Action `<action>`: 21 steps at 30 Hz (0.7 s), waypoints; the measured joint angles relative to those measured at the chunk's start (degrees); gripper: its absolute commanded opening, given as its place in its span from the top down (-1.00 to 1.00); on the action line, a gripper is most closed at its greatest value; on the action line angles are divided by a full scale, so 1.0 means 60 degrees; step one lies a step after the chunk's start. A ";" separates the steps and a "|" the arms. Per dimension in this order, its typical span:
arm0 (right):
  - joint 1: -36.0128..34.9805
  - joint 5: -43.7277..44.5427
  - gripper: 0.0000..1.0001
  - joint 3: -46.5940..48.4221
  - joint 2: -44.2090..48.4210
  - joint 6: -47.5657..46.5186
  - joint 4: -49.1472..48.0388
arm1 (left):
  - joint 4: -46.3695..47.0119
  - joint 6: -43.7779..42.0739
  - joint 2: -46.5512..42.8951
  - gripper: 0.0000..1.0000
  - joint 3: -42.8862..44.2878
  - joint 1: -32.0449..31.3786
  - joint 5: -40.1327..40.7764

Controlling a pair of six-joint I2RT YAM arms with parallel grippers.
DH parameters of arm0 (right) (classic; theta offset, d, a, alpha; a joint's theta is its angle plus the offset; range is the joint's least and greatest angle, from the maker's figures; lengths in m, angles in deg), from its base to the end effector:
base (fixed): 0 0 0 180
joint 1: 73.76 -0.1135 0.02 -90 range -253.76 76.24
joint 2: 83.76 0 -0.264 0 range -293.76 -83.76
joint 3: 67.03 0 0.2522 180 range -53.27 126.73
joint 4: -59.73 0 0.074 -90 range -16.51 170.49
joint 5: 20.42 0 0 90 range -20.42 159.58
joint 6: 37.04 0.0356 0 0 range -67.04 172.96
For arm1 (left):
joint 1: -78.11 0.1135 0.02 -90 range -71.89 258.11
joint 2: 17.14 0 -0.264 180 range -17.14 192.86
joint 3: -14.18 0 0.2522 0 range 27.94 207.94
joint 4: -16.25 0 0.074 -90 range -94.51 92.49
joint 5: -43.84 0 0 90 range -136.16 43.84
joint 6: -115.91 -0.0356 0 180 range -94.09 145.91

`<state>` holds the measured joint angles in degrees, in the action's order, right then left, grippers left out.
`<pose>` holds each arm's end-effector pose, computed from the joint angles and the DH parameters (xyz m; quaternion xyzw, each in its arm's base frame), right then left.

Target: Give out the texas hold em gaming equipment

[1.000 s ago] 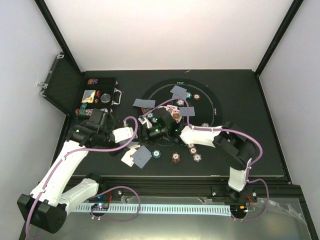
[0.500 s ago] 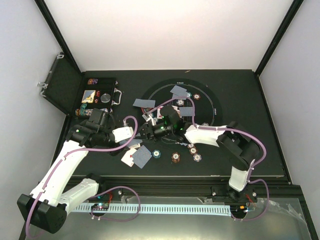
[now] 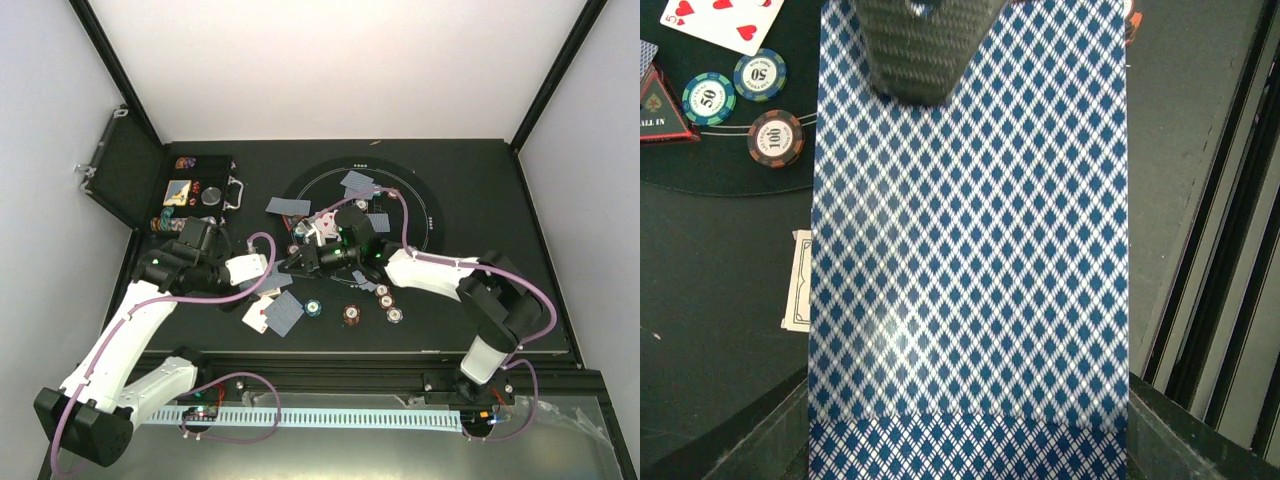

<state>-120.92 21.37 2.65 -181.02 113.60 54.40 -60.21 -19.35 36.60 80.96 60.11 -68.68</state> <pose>0.2303 0.2874 0.2216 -0.1371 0.7793 0.6109 0.0258 0.1455 -0.0616 0.2877 0.5388 0.7892 -0.1316 0.2639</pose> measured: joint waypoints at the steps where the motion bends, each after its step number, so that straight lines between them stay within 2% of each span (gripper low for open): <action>1: 0.0051 0.0007 0.93 -0.0040 0.0084 -0.0029 0.0066 | 0.0004 -0.0004 0.0000 0.96 0.0000 0.0000 0.0000; 9: 0.0437 0.0087 0.98 -0.0364 0.0361 -0.0047 0.0295 | 0.0025 0.0000 0.0000 0.96 -0.0076 0.0000 0.0004; 16: 0.0678 -0.0055 0.98 -0.0918 0.0452 0.0590 -0.0437 | 0.0109 -0.0004 0.0011 0.97 -0.0226 0.0000 0.0069; 21: 0.1792 -0.0306 0.98 -0.1104 0.0823 0.0474 -0.0262 | 0.0379 -0.0011 0.0146 0.97 -0.0532 0.0011 0.0342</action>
<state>-110.17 19.54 -3.97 -176.08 116.44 52.83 -57.94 -19.41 37.47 77.77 60.18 -66.63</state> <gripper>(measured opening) 0.020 0.653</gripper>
